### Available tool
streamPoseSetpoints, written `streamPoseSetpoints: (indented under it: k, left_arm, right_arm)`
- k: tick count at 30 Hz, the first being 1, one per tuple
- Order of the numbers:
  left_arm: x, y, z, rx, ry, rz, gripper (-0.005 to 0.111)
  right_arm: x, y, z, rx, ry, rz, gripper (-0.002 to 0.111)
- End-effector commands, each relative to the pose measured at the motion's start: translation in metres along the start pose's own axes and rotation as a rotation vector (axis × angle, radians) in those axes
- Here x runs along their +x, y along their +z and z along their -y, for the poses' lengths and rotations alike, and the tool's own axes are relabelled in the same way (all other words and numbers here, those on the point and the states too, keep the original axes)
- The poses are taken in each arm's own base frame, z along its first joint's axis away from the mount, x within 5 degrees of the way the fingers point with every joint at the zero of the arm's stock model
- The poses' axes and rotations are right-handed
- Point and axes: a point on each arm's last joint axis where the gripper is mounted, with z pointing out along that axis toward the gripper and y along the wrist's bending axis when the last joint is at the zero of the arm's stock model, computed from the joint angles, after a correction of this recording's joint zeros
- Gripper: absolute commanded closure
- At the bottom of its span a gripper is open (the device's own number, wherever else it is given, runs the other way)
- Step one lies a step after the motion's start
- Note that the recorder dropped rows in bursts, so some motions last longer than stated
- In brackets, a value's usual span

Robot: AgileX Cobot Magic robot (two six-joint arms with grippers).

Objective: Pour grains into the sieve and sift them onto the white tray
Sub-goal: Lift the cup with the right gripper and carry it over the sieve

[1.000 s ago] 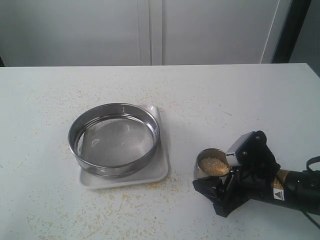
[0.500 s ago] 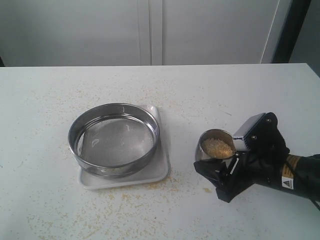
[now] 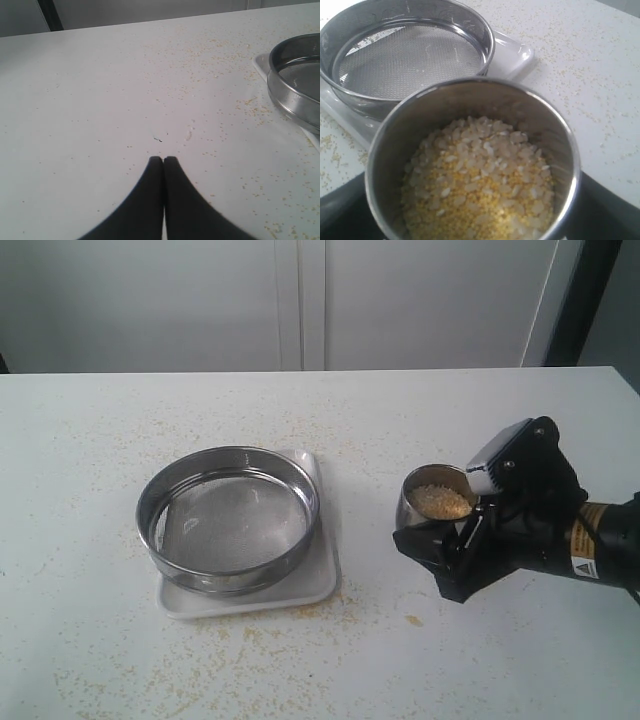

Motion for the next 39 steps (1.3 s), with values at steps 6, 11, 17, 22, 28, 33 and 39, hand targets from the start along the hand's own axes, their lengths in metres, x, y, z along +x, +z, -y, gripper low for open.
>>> streamPoseSetpoints:
  k: [6, 11, 17, 22, 28, 33, 39]
  left_arm:
    - [0.001, 0.000, 0.000, 0.005, -0.007, 0.002, 0.107]
    - [0.001, 0.000, 0.000, 0.005, -0.007, 0.002, 0.107]
    - [0.001, 0.000, 0.000, 0.005, -0.007, 0.002, 0.107]
    - [0.001, 0.000, 0.000, 0.005, -0.007, 0.002, 0.107]
    - [0.001, 0.000, 0.000, 0.005, -0.007, 0.002, 0.107]
    - [0.001, 0.000, 0.000, 0.005, -0.007, 0.002, 0.107]
    - [0.001, 0.000, 0.000, 0.005, -0.007, 0.002, 0.107]
  right_arm:
    - [-0.030, 0.006, -0.006, -0.053, 0.008, -0.002, 0.108]
    - [-0.041, 0.011, -0.013, -0.073, -0.022, 0.006, 0.108]
    - [-0.052, 0.019, -0.017, -0.031, -0.044, -0.030, 0.108]
    - [-0.063, 0.024, -0.021, 0.000, -0.072, -0.041, 0.108]
    - [-0.082, 0.030, -0.025, 0.050, -0.095, -0.040, 0.108]
    - [-0.093, 0.038, -0.030, 0.082, -0.103, -0.047, 0.108]
    - [-0.101, 0.062, -0.037, 0.112, -0.137, -0.089, 0.108]
